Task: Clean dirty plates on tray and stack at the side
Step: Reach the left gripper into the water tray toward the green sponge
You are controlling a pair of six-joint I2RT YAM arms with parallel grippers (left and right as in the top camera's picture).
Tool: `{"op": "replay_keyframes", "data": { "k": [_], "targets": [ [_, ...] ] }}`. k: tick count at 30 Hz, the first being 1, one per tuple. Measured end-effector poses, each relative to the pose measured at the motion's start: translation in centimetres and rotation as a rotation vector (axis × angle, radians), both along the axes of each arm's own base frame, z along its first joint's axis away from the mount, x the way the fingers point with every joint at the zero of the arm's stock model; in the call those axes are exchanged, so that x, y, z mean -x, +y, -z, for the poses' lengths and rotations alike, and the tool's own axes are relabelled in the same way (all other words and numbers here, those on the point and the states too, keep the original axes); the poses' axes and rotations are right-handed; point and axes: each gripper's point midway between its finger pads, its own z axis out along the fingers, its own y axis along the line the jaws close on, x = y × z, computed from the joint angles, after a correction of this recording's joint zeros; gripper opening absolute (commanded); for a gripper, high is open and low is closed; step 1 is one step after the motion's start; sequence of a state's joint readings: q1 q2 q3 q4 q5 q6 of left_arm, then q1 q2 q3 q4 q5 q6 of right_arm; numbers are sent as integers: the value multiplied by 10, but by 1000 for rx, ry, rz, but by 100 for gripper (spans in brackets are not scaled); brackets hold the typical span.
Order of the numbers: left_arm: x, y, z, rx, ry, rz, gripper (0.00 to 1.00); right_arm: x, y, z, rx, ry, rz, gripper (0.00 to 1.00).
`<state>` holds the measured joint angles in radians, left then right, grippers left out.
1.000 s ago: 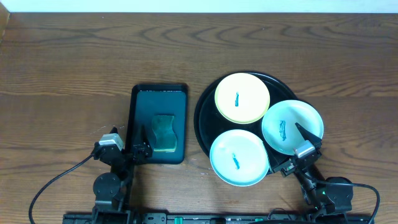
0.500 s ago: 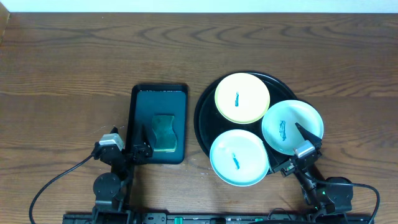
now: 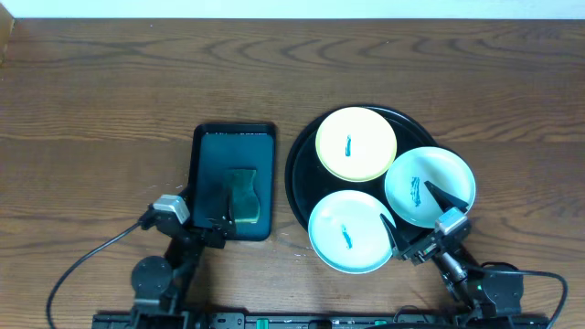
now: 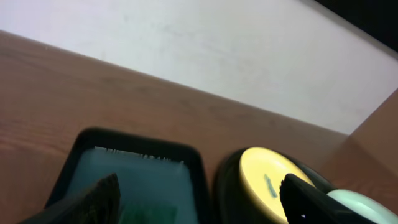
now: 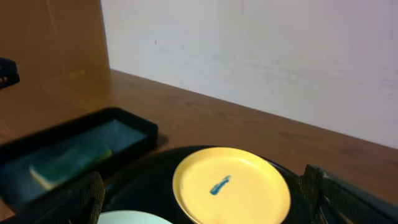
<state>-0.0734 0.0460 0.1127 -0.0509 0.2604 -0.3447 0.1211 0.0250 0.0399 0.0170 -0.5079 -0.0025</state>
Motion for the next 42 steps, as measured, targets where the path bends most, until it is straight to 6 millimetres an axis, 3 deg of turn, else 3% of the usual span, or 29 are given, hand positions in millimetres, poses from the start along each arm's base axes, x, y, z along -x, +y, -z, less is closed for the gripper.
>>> {"op": "replay_keyframes", "data": {
  "k": [5,8,14,19,24,26,30,33,38,42],
  "targets": [
    [6,3,-57,-7,78,-16,83,4,0,-32,-12,68,-5,99],
    [1,2,-75,-25,195,-7,83,5,1,-50,-7,190,-11,99],
    [-17,-2,-80,-69,524,15,83,-8,3,-66,23,526,-7,99],
    [-43,-4,-77,-93,662,25,83,-38,7,-63,40,671,-2,99],
    [-39,-11,-48,-82,812,72,81,-61,11,-32,45,792,-7,99],
    [-39,-14,-40,-83,851,90,76,-64,13,-25,43,823,-17,99],
    [-34,-12,-17,-96,959,80,76,-63,21,-17,19,875,-64,99],
    [-31,-14,19,-118,1066,81,72,-58,30,-20,-7,889,-127,99],
    [-29,-20,88,-167,1236,85,50,-51,42,-24,-25,898,-187,95],
    [-27,-26,128,-209,1348,81,43,-50,44,-25,-44,912,-193,90]
  ]
}}
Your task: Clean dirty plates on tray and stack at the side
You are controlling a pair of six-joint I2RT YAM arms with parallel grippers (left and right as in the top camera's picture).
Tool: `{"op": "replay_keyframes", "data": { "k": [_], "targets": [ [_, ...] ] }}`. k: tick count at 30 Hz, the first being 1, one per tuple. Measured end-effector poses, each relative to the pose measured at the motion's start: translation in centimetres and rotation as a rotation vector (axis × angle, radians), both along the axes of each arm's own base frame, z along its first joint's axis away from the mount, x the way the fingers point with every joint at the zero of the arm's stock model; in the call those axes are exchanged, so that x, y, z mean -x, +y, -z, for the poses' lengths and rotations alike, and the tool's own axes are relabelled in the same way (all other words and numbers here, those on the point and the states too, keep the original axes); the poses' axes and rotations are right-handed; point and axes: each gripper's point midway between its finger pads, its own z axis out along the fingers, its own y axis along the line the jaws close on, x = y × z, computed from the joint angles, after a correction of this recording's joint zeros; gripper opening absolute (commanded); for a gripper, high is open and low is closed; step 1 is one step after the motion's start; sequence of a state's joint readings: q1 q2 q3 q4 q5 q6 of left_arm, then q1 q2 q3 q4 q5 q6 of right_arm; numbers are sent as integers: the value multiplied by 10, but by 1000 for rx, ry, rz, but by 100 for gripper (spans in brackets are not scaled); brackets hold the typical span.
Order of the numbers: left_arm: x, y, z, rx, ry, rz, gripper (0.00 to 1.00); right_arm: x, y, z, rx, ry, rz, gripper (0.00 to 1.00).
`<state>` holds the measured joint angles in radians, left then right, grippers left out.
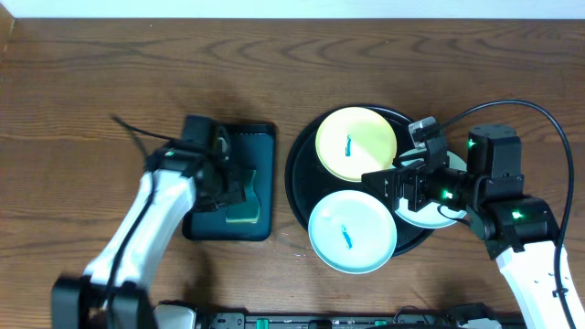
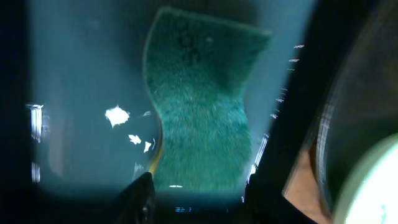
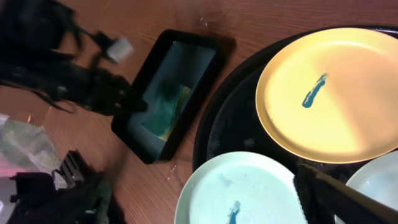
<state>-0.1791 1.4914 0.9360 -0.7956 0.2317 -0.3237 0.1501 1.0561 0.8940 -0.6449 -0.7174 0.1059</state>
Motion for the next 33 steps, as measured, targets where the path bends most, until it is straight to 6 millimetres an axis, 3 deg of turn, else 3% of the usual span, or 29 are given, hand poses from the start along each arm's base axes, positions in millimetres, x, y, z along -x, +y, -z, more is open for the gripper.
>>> {"op": "replay_keyframes", "data": {
  "k": [4,5,6,8,14,16,18,20,23,28,33],
  "targets": [
    [3,-6,34,-46,100,-15,42,-1,0,-1,-8,7,8,88],
    [4,-8,43,-55,120,-17,33,-1,0,-1,-11,11,10,87],
    [3,-10,50,-60,131,-16,8,-1,1,-1,-13,15,13,87],
    [2,-14,59,-63,156,-23,7,-1,0,-1,-16,20,19,84],
    [0,-20,59,-46,178,-28,7,-1,-1,0,-17,37,33,82],
    [0,-19,57,-42,188,-34,16,-1,-1,1,-17,40,35,82],
    [2,-17,54,-39,198,-49,36,-1,-1,1,-15,40,39,82],
    [8,-10,48,-53,219,-68,48,-2,-2,1,-13,41,44,82],
    [6,-1,28,-59,170,-91,49,-3,-3,2,-5,40,55,82],
    [-19,1,-7,-47,-34,-73,49,-5,-6,4,12,37,72,82],
    [-41,3,-1,-70,-128,-62,49,-6,-8,6,21,40,80,82]
  ]
}}
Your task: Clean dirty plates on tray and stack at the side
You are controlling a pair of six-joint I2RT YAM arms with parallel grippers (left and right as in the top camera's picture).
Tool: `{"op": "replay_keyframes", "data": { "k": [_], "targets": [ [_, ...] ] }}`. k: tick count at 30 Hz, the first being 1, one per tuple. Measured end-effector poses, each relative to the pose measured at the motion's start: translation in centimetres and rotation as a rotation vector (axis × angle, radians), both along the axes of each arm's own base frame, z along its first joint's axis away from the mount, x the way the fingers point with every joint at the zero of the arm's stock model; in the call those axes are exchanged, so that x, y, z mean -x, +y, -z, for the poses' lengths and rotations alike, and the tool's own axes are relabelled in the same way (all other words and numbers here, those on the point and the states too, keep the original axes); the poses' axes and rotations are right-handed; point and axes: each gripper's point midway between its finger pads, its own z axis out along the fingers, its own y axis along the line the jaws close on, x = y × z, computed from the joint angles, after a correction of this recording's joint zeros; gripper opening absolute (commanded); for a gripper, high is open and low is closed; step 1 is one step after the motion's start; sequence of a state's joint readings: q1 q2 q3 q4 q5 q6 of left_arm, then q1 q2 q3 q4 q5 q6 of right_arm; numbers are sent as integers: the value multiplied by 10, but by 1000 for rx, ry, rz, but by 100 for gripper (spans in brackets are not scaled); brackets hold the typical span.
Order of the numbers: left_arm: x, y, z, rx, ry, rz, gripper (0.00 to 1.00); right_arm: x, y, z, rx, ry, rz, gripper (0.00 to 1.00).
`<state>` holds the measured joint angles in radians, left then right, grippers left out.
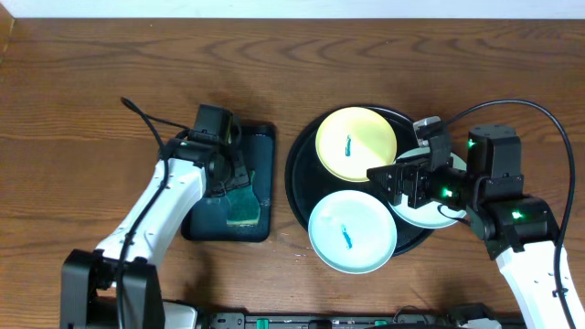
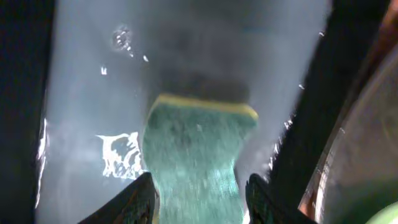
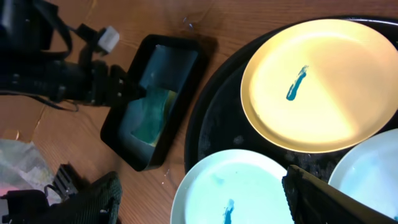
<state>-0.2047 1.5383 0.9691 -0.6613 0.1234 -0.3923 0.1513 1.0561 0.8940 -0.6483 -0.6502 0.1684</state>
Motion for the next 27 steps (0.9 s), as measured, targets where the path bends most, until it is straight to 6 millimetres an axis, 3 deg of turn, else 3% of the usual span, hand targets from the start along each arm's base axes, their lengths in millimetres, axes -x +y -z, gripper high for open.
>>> {"op": "replay_keyframes", "data": {
  "k": [3,4,6,11,12,15,18,24,27],
  "targets": [
    [0,3,25,-20,11,1,39,0,0,0,1,-1,1,81],
    [3,4,33,-28,30,4,32,0,0,0,2,-2,2,81],
    [6,5,47,-38,60,9,8,0,0,0,2,0,3,80],
    [4,4,52,-37,63,11,7,0,-1,1,1,10,7,78],
    [4,4,52,-37,63,12,8,1,-1,2,1,13,7,77],
    [5,5,49,-40,71,14,39,4,-2,6,9,42,15,72],
    [10,7,34,-46,74,17,54,13,-11,21,62,114,49,67],
    [28,7,-3,-26,50,21,53,38,-26,49,156,282,89,63],
    [35,7,-8,-20,59,24,52,43,-25,58,180,314,78,63]
  ]
}}
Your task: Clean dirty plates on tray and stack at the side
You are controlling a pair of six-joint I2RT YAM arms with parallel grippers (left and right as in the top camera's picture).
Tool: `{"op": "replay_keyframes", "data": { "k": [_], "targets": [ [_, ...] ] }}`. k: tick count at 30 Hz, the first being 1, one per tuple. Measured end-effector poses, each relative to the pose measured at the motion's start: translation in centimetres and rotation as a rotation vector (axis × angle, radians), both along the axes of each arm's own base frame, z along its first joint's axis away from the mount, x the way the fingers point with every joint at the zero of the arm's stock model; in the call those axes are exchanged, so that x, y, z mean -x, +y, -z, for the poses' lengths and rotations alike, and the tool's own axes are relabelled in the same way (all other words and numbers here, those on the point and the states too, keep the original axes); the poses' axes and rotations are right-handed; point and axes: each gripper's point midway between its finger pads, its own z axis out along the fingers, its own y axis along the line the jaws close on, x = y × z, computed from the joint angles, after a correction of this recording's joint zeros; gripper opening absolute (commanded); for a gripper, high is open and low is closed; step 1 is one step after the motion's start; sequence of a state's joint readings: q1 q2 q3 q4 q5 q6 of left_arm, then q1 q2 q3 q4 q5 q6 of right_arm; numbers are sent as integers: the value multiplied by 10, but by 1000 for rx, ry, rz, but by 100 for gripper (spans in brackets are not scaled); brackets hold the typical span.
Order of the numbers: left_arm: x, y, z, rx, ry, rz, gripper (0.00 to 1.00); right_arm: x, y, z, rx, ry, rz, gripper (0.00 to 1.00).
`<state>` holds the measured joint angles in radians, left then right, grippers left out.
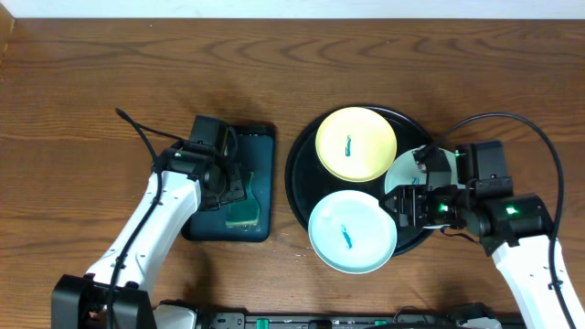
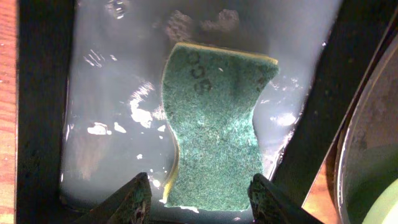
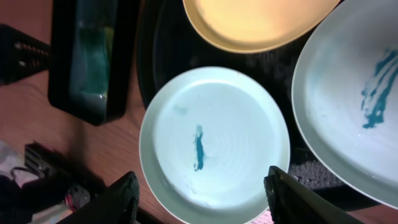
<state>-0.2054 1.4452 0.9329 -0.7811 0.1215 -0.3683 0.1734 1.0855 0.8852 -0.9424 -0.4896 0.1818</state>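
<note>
A round black tray (image 1: pixel 300 169) holds three plates, each with a blue smear: a yellow plate (image 1: pixel 356 143) at the back, a pale blue plate (image 1: pixel 352 231) in front and a pale plate (image 1: pixel 409 174) at the right, partly hidden by my right arm. My right gripper (image 3: pixel 202 193) hangs open above the front pale blue plate (image 3: pixel 214 143), holding nothing. A green sponge (image 2: pixel 217 130) lies in a black basin (image 2: pixel 43 124) of water. Just over the sponge's near end my left gripper (image 2: pixel 200 193) stands open and empty.
The black basin (image 1: pixel 260 137) sits on the wooden table just left of the round tray. Cables trail from both arms. Bare table (image 1: pixel 137 82) lies to the left and behind. A white wall edge runs along the far side.
My right gripper has shifted from the middle of the tray to over the front pale blue plate. My left gripper has drawn back, so the whole sponge shows. Both remain open.
Both arms were first folded low at the table's near edge, grippers open. Then the left gripper was over the basin and sponge and the right over the round tray. They stayed there, open; now the right is above the front plate. No plate or sponge has moved.
</note>
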Motion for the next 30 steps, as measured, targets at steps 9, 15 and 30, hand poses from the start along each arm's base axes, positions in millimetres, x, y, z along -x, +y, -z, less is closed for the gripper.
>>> {"op": "replay_keyframes", "data": {
  "k": [9,15,30],
  "targets": [
    [-2,-11,45,3,18,32,39,1,-1,8,26,22,3,64],
    [0,-17,62,17,53,48,8,4,-5,13,51,45,17,64],
    [9,-16,2,17,56,50,8,31,-13,101,132,274,37,49]
  ]
}}
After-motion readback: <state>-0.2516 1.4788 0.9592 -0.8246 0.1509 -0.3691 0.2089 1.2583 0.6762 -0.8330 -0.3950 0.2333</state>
